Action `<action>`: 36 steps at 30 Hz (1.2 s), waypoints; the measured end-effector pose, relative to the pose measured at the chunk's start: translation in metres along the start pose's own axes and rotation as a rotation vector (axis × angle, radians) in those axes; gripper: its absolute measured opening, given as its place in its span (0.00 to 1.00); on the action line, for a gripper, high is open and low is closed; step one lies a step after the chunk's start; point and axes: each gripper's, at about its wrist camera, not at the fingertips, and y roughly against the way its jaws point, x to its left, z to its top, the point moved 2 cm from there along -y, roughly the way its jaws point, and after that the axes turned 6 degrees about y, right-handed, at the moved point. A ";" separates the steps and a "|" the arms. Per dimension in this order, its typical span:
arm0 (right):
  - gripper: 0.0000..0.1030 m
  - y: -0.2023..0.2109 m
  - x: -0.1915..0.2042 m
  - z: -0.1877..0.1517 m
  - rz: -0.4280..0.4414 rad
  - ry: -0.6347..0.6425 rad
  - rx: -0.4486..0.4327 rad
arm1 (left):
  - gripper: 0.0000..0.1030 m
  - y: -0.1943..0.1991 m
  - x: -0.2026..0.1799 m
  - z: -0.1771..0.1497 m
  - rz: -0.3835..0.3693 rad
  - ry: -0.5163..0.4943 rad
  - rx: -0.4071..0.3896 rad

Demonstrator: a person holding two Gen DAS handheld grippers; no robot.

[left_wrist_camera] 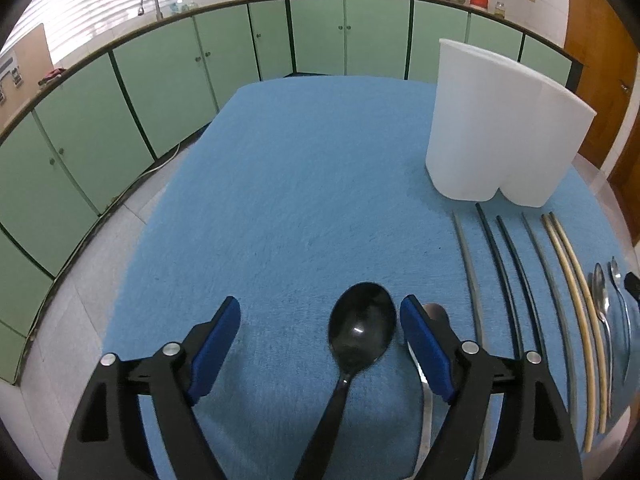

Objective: Organize utensils
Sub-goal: 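Grasp the black plastic spoon with the left tool while the right tool grasps a large silver spoon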

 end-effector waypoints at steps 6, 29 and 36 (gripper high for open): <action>0.58 0.000 0.001 0.000 0.000 0.006 -0.005 | 0.81 0.001 -0.005 0.000 0.005 -0.013 -0.004; 0.57 -0.009 -0.002 -0.001 -0.010 0.010 0.014 | 0.33 -0.019 0.005 0.000 -0.064 0.030 0.034; 0.55 -0.014 -0.001 0.006 0.008 0.009 0.025 | 0.33 -0.014 0.009 0.000 -0.045 0.054 0.008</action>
